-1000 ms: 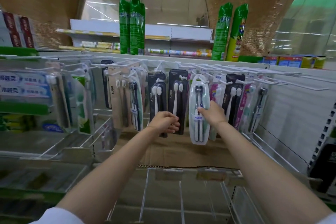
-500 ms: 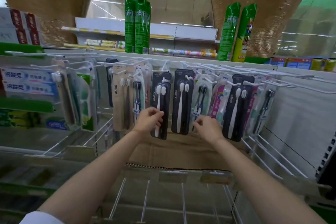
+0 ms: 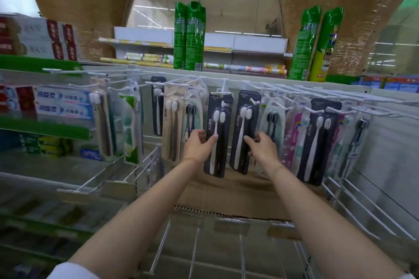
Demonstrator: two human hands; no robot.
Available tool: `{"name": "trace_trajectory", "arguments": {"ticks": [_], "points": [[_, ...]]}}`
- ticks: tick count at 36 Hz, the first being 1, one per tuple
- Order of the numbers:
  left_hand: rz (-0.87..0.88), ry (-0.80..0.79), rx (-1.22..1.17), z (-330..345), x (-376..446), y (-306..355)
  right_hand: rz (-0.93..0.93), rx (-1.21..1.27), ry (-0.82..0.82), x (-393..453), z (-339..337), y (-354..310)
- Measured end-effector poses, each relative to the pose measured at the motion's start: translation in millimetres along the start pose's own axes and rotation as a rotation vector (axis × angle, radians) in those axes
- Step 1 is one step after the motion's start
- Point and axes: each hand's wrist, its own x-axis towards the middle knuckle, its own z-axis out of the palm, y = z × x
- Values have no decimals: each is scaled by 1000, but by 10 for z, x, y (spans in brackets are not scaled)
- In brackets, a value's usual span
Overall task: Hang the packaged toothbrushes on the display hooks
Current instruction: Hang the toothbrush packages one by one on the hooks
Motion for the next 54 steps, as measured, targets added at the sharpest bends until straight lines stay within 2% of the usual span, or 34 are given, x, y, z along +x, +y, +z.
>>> {"name": "trace_trajectory", "arguments": {"ticks": [8, 16, 24, 27, 32, 35, 37, 44, 54], "points": [[5, -38, 14, -47, 38, 36, -42, 114, -7, -85, -1, -26], [52, -23, 93, -77, 38, 130, -157, 39, 5, -236, -154, 25], [25, -22, 94, -80, 3, 187, -300, 131, 45, -330, -251, 99], [34, -33, 81, -87, -1, 186, -419, 46, 13, -370, -276, 120], [18, 30, -34, -100, 59, 139, -542, -247, -97, -436, -249, 38], [-75, 76, -266, -131, 122, 81, -562, -380, -99, -440, -194, -85], [-126, 93, -337, -184, 105, 80, -575, -404, -74, -463, -156, -161], [-186, 118, -356, -252, 129, 44, -554, -339, -15, -514, 4, -274], [-191, 109, -342, -316, 1, 63, -403, -302, -77, -519, 168, -246]]}}
